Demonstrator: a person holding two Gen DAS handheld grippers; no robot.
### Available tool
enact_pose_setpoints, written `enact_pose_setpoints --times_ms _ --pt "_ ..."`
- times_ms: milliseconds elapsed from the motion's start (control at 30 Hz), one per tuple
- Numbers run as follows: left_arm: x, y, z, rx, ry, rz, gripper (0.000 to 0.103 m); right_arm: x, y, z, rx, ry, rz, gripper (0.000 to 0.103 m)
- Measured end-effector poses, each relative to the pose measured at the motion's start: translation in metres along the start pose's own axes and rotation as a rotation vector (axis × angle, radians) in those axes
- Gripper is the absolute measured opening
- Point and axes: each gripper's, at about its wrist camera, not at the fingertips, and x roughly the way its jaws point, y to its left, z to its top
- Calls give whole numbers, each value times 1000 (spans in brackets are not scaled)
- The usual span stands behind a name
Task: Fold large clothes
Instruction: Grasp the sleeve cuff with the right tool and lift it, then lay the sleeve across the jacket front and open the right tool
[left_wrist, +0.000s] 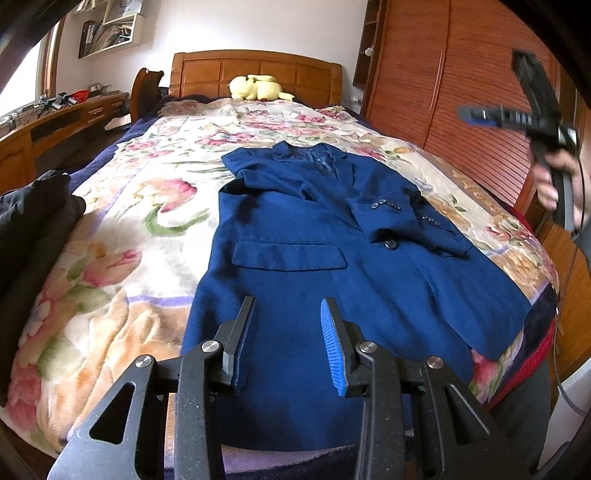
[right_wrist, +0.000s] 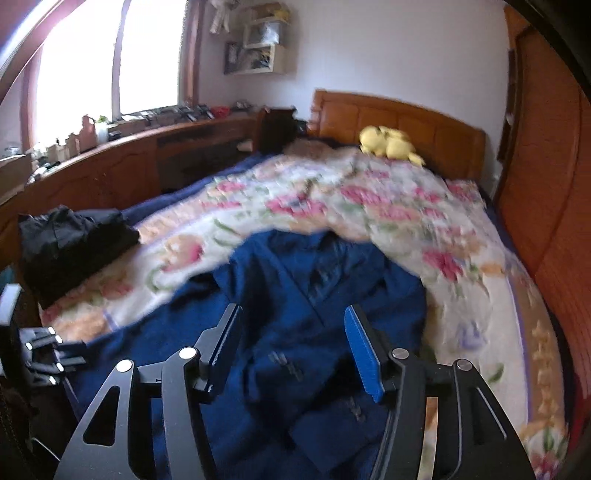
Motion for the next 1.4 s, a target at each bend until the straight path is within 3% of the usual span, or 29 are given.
enact_pose_setpoints --times_ms 367,533,967,1200,1400 --pt "23 -29 13 48 45 -32 36 67 -49 -110 147 213 -106 59" --pt "39 -49 27 69 58 -66 36 102 -57 -137 191 271 -135 59" --pt "115 -127 63 106 127 -202 36 127 -53 -142 260 221 -136 59" --pt "148 -157 66 133 188 -202 36 122 -54 -149 260 218 -135 59" --pt "157 -162 67 88 206 -229 36 116 -57 -158 260 213 -136 59"
